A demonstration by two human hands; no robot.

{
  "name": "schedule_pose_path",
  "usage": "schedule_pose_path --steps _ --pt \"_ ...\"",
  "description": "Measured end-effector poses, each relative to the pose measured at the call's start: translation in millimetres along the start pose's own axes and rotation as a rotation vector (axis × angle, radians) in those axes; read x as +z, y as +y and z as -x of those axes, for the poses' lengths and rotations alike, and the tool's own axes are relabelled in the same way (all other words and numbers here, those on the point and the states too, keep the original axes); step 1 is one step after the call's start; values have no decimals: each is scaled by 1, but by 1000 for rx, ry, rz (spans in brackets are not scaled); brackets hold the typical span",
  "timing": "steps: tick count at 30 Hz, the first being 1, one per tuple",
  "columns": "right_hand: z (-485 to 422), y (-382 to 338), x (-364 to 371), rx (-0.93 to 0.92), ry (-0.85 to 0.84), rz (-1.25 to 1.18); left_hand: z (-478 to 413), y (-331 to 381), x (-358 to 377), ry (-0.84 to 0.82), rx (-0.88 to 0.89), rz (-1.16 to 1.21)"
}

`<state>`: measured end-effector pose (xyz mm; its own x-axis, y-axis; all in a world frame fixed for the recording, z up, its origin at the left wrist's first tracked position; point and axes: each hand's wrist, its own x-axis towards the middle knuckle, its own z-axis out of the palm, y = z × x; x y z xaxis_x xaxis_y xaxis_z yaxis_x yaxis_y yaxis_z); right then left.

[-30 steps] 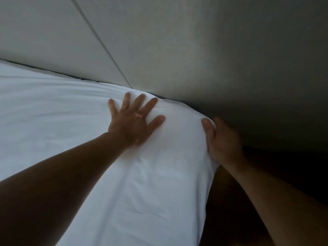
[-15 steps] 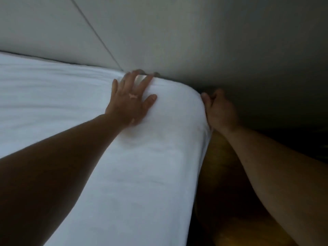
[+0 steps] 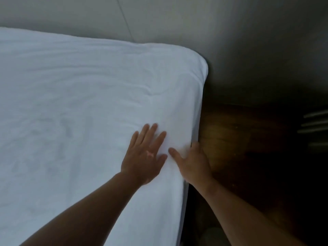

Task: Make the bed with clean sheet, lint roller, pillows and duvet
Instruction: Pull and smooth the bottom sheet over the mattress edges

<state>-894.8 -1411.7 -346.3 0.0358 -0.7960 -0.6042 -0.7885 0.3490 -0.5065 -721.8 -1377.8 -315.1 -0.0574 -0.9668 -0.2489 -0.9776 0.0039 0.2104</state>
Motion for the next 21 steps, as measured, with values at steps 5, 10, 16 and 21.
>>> schedule_pose_path --steps 5,10,16,21 --pt "62 22 10 -76 -174 279 95 39 5 -134 -199 7" --pt "51 17 21 -140 -233 235 119 58 16 -381 -494 4" --pt "37 32 14 -277 -302 179 108 55 21 -411 -362 20" --pt "36 56 -25 -303 -343 216 103 82 25 -457 -280 45"
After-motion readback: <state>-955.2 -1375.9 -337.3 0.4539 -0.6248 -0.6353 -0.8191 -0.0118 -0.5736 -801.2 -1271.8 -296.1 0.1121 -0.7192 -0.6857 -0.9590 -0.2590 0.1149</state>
